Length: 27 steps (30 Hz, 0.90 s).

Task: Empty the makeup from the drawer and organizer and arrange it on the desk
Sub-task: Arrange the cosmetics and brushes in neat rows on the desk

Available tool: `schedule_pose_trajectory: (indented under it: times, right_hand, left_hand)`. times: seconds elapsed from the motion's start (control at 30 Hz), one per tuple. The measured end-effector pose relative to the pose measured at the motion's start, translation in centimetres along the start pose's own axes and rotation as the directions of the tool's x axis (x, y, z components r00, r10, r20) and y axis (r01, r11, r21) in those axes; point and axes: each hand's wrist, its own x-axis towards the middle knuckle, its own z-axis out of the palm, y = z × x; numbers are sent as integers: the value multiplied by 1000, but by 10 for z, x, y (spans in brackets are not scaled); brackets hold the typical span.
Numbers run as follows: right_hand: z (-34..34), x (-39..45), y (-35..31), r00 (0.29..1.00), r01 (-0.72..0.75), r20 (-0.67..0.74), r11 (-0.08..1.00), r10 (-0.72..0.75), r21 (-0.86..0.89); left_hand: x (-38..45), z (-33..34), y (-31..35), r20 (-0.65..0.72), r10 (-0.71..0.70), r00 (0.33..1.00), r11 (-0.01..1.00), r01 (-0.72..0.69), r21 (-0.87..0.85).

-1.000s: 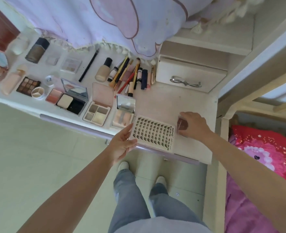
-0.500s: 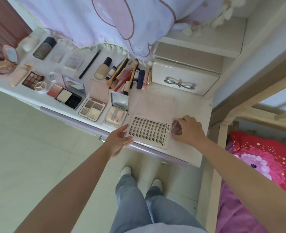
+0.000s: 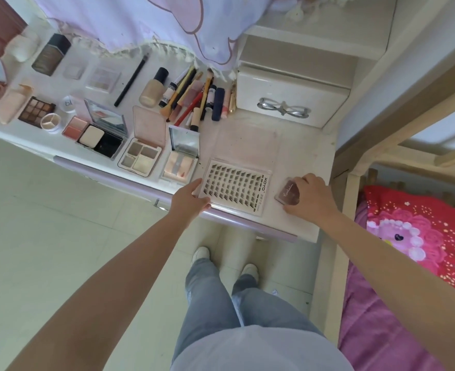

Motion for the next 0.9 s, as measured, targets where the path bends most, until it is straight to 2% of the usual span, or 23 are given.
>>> schedule_pose_trajectory:
  times: [0.07,0.33,0.6,0.7,0.77,0.9]
  right_hand:
    - [2,-2,-1,1000,-6,-6,1000,6,22]
    - [5,-3,-4,999,-31,-22,1000,31,8]
    - [7,-2,-4,998,-41,-47,999,42,24]
    - [5,-5,-1,998,4,-60,988,5,153]
    - [1,-10,2,997,61,-63,952,-44,299]
    - [-20,-32,3,989,139,-38,799,-144,585]
  left_hand:
    - [4,0,4,6,14,1000,995,-14,102]
    - [10,0,12,11,25,1000,979,-27,204]
    - [-4,2,6,-16,88,996,915,-75,396]
    - [-17,4,4,-59,174,983,868,-125,480]
    - [-29,9,8,-33,259,965,848,-211,486]
    - [-51,27,23,267,374,888,852,-442,279]
